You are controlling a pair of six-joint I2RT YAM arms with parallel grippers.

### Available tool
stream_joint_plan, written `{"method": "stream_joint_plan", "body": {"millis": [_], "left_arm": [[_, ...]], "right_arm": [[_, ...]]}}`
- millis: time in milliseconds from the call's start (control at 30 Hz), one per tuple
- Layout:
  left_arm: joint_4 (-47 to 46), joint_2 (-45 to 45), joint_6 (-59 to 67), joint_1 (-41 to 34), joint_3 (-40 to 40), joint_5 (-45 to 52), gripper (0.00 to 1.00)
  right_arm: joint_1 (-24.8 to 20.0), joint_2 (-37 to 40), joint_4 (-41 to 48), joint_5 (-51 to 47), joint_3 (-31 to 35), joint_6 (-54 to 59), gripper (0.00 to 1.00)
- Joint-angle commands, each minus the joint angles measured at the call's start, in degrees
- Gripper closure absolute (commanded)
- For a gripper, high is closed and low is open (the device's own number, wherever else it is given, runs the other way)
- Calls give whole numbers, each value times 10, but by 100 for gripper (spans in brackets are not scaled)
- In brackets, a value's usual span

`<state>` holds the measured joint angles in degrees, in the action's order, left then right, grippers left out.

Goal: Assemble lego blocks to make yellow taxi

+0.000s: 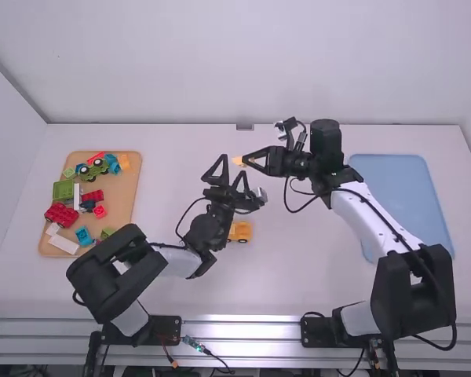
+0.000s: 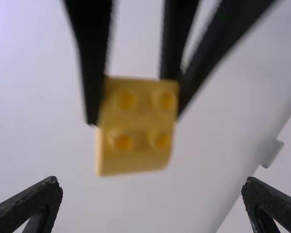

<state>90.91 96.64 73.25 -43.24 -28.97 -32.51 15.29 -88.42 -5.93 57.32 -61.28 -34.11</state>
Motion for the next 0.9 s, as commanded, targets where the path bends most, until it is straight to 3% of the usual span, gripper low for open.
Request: {"method": "stream_joint_plan", "body": {"millis": [0,100,233,267,400,567,867], "left_arm": [[19,-1,25,-14,0,-27,1],[21,-1,20,-19,5,-27,0],[20,-1,1,-19,3,-28,9],[20,-1,0,-17,1,-27,17],[18,-1,0,-18,-2,-30,29],[18,-1,-15,-18,-1,-30,37],[18,-1,-28,-18,-1,-31,41]], "right_arm": [[2,-3,0,-18,-13,5,90],[1,-3,2,-18,-13,1,91],[5,-3,4,-17,-13,0,92],[10,-3,3,-17,-13,0,93],[21,-3,3,-20,-13,5,93],[20,-3,3,-19,-13,9,94],[20,-3,3,-21,-13,11,94]]}}
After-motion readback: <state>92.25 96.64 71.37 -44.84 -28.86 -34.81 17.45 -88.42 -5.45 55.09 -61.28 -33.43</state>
